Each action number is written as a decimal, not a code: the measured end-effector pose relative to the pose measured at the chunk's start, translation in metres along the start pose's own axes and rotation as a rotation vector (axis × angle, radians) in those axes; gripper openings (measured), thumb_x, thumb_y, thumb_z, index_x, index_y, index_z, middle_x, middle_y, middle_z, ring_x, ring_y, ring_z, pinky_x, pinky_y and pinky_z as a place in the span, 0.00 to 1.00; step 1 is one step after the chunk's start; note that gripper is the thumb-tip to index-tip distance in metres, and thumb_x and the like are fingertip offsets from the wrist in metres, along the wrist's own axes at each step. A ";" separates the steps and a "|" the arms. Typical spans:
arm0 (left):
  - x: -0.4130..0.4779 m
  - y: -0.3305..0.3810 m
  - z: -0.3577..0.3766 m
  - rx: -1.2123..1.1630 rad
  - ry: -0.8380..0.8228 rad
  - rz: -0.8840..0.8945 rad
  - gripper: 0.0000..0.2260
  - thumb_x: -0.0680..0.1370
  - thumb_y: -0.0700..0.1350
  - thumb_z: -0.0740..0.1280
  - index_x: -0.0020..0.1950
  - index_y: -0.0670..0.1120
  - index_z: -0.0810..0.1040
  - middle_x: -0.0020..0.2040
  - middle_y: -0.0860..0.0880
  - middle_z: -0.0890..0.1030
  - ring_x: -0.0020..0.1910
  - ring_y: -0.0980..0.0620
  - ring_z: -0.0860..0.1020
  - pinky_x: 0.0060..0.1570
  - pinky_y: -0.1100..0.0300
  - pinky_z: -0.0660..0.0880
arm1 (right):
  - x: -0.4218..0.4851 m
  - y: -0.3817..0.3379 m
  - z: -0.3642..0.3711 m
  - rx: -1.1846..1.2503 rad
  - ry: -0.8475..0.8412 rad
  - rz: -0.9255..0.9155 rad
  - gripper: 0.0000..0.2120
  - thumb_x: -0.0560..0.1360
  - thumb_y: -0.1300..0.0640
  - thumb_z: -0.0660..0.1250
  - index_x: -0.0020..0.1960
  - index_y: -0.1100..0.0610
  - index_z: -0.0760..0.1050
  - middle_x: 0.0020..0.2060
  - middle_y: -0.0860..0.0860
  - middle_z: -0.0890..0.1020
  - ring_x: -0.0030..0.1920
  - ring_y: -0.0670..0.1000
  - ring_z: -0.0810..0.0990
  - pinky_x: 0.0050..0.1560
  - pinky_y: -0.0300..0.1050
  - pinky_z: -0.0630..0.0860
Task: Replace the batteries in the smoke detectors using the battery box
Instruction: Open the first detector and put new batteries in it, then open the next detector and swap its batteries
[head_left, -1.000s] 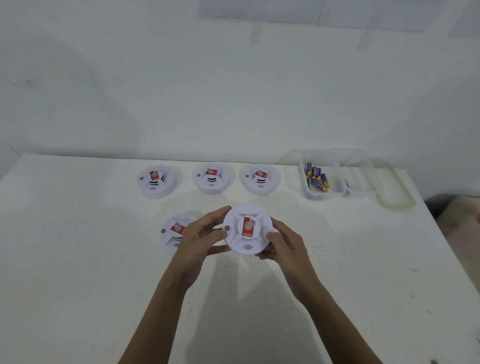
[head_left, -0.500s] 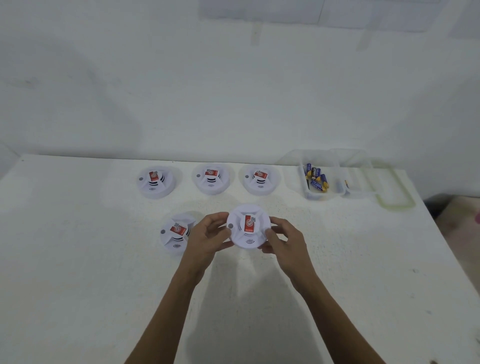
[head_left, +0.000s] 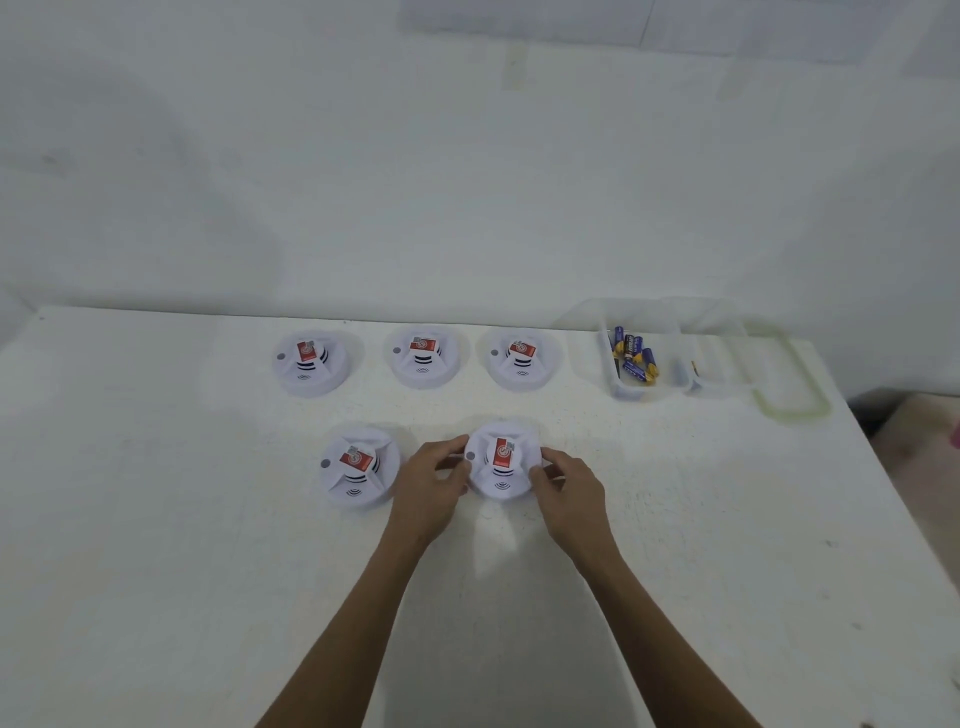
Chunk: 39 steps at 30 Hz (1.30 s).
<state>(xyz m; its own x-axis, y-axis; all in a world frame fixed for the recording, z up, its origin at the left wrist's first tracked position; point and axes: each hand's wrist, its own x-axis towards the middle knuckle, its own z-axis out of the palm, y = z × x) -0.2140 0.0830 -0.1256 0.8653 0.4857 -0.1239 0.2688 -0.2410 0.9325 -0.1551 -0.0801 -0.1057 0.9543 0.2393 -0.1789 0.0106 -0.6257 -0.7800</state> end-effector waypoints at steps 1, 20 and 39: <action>0.000 0.000 0.000 0.011 -0.004 0.002 0.15 0.78 0.42 0.65 0.64 0.46 0.76 0.59 0.47 0.79 0.52 0.52 0.79 0.50 0.54 0.80 | 0.000 0.001 0.000 -0.013 -0.004 -0.009 0.14 0.79 0.53 0.63 0.63 0.55 0.75 0.53 0.52 0.80 0.48 0.47 0.77 0.48 0.36 0.71; -0.038 0.017 -0.054 0.057 0.463 0.236 0.07 0.77 0.38 0.66 0.52 0.48 0.80 0.49 0.60 0.79 0.47 0.64 0.77 0.42 0.73 0.74 | -0.030 -0.048 0.018 0.054 0.098 -0.433 0.09 0.77 0.60 0.64 0.56 0.57 0.77 0.48 0.48 0.78 0.44 0.42 0.77 0.43 0.27 0.73; -0.023 -0.009 -0.077 0.238 0.427 -0.139 0.18 0.79 0.49 0.63 0.67 0.45 0.72 0.65 0.43 0.76 0.63 0.43 0.73 0.62 0.48 0.69 | -0.012 -0.081 0.078 -0.020 -0.441 -0.234 0.11 0.77 0.60 0.59 0.52 0.61 0.79 0.43 0.55 0.80 0.46 0.52 0.77 0.45 0.45 0.73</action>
<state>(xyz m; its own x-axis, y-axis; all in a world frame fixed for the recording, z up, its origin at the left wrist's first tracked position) -0.2688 0.1394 -0.1050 0.5780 0.8147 -0.0454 0.5008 -0.3102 0.8081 -0.1908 0.0254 -0.0866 0.7083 0.6636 -0.2408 0.2188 -0.5306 -0.8189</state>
